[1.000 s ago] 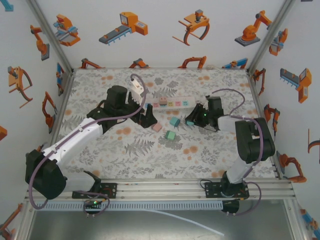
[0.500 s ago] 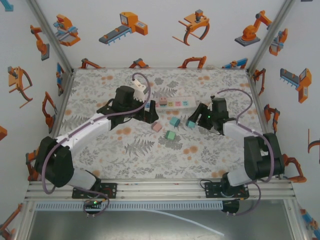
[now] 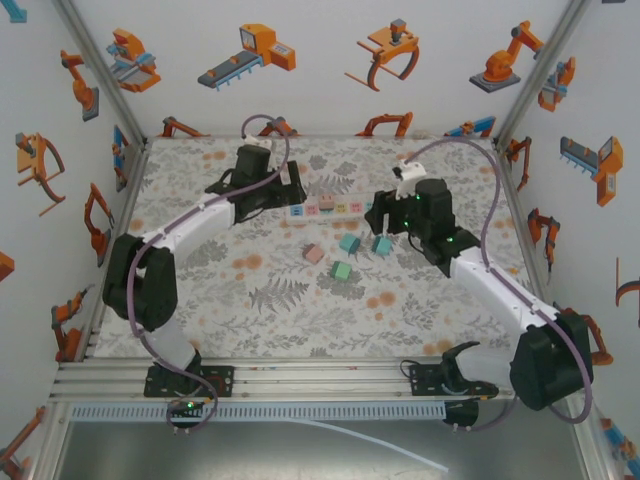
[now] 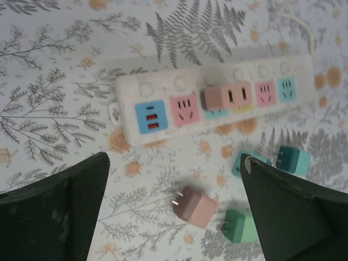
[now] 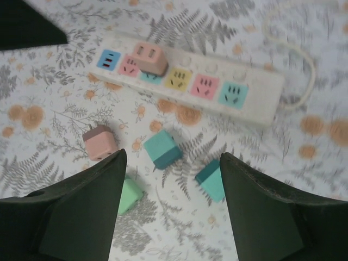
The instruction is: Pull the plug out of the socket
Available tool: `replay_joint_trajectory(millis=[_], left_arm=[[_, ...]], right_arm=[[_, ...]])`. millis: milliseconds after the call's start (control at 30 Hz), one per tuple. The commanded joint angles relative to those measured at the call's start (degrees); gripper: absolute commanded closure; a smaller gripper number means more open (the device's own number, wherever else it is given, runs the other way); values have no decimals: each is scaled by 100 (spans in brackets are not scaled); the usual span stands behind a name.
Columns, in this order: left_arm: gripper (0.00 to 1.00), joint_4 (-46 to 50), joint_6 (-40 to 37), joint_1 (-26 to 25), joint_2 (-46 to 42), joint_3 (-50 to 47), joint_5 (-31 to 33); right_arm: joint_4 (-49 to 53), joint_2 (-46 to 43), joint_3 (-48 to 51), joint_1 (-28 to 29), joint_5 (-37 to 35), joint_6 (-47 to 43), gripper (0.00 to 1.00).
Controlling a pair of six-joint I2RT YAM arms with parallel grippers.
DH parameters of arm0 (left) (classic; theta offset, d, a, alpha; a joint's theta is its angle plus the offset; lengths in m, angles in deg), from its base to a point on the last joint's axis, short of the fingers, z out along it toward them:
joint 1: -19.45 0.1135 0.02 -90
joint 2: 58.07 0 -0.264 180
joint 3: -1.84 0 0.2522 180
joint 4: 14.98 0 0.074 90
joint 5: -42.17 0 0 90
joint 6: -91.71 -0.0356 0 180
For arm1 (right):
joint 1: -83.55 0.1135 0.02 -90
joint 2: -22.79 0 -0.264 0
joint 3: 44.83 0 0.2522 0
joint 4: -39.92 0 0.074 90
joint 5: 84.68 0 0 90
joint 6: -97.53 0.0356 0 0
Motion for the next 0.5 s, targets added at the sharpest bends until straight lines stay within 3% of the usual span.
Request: replay_joint_trajectory(millis=[0,200,300,467], left_arm=[[5,310,569,179,336,407,-258],[10,868,470,316,1107,1272,-195],[12,1000,480,409,1446,1545,-306],[15,1249,552,493,1944,1981,-574]], right_arm=[[-80,358,-599,228,462,-2127,35],[-101,1034,-1019,319,1151,-4692,21],[-126,1504,-1389,237,1430,-5073,19],[1204,2535,-2594,131,2036,-6125,17]])
